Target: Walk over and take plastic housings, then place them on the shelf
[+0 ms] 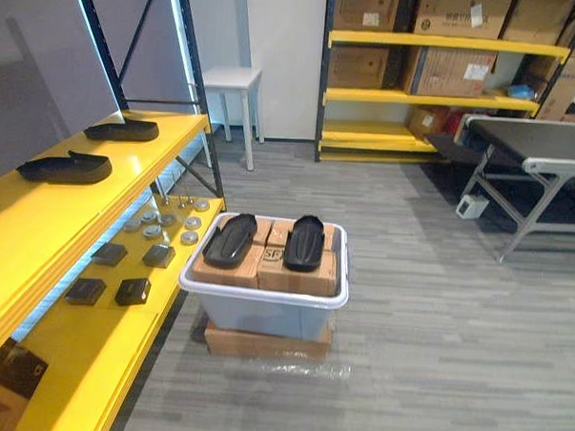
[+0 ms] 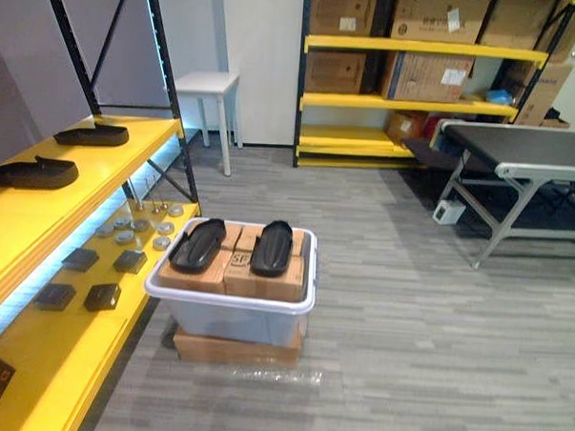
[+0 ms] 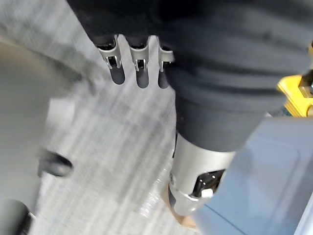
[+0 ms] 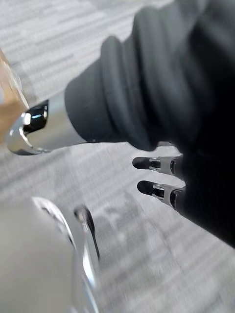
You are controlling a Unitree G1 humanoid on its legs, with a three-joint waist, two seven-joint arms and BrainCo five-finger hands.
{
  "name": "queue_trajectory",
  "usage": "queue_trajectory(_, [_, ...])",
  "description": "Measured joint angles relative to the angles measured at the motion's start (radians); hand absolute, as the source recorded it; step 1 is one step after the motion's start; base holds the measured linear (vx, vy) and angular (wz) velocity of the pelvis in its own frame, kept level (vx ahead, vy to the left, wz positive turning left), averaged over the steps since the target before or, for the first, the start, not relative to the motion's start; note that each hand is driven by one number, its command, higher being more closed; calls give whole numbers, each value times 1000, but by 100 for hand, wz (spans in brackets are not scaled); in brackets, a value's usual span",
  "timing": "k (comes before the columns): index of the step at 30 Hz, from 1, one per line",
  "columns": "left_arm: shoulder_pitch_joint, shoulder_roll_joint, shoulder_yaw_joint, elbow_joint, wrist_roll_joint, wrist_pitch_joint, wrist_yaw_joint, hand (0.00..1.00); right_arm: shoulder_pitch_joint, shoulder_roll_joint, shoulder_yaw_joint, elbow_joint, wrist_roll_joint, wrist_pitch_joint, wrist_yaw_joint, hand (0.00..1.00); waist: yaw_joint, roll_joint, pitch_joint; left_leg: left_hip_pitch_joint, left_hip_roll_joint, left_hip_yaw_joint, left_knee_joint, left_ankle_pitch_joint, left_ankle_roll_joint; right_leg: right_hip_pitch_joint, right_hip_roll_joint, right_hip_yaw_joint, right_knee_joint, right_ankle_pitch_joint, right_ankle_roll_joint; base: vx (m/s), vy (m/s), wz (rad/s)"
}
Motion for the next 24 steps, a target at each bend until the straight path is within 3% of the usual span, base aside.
queue_trajectory(1, [0,2,12,0,-11,-2,0,0,-15,-6,-1,5,0,0,0,0,11,2,1,-56,-1,61,-66,-76,42,45,-8,17,-35,2,6,477,11,-45])
queue_trajectory(2, [4,12,12,0,-23,-2,0,0,-38,-8,-1,9,0,0,0,0,20,-4,4,-84,-26,109,-239,-133,68,78,-32,41,-59,-1,24,411,53,-53])
queue_trajectory(3, [9,16,11,0,-24,-3,0,0,-48,-9,-1,10,0,-1,0,0,24,-6,4,-83,-47,121,-369,-142,68,91,-46,51,-64,-6,33,409,125,-57])
queue_trajectory(4, [23,16,8,1,-24,-3,1,0,-66,-14,-1,7,0,-2,0,0,23,-3,1,-70,-83,125,-650,-120,89,109,-65,64,-82,-18,58,407,181,-49])
queue_trajectory(5, [36,17,-10,5,-25,-2,2,0,-73,-20,1,3,0,-2,0,0,28,6,-7,-53,-103,126,-833,19,152,127,-72,78,-94,-35,86,413,191,-36])
queue_trajectory(7, [41,46,-30,9,-24,-2,6,0,-66,-8,5,1,3,-2,-8,0,32,-37,-40,-14,-162,138,-911,14,164,135,-128,74,-89,-40,99,416,145,9])
queue_trajectory(9, [25,58,-55,23,-24,-4,6,0,-75,-19,6,0,3,-2,-14,0,27,-45,-43,-4,-192,117,-915,-7,187,122,-157,70,-30,-43,111,424,155,41])
queue_trajectory(11, [34,66,-77,25,-24,-4,9,0,-74,-22,46,-20,3,-3,-24,0,26,-41,-38,52,-195,111,-926,-33,198,48,-175,86,212,-62,143,420,178,16])
queue_trajectory(12, [42,77,-100,25,-24,-1,13,0,-67,-16,96,-63,-1,-3,-27,0,22,-31,-28,105,-190,105,-951,-45,209,-52,-191,111,464,-49,199,424,120,22])
queue_trajectory(13, [40,96,-130,25,-24,1,16,0,-55,-13,139,-116,-4,-3,-27,0,4,-37,-20,145,-191,86,-955,-49,216,-111,-199,138,604,-74,219,404,97,39])
queue_trajectory(14, [40,103,-144,23,-25,1,18,0,-45,-13,157,-151,-7,-3,-29,0,-1,-38,-21,160,-190,84,-959,-49,215,-132,-202,139,618,-89,215,238,35,49])
queue_trajectory(15, [36,110,-145,18,-25,-1,20,0,-34,-16,183,-207,-20,-4,-33,0,-1,-38,-24,177,-189,83,-972,-49,215,-156,-203,141,592,-102,209,259,8,39])
queue_trajectory(18, [16,124,-142,-18,-46,-8,36,0,-20,-13,223,-385,-63,-27,-49,0,-7,-46,-27,188,-186,51,-991,-60,196,-205,-163,207,214,-83,185,315,-97,40])
queue_trajectory(19, [12,127,-133,-17,-47,-22,48,0,-8,-18,220,-439,-93,-42,-70,0,-8,-53,-34,186,-194,25,-984,-77,172,-198,-153,225,109,58,162,244,-142,33])
queue_trajectory(22, [36,95,-123,-17,-46,-27,61,0,1,-28,237,-502,-138,-48,-98,0,-4,-21,-37,197,-137,20,-992,-93,145,-163,-101,209,60,67,151,251,-165,5])
queue_trajectory(24, [36,76,-126,-18,-45,-27,58,0,14,-29,251,-561,-163,-51,-102,0,-5,-17,-36,195,-119,14,-1003,-94,143,-156,-83,201,38,69,149,174,-136,2])
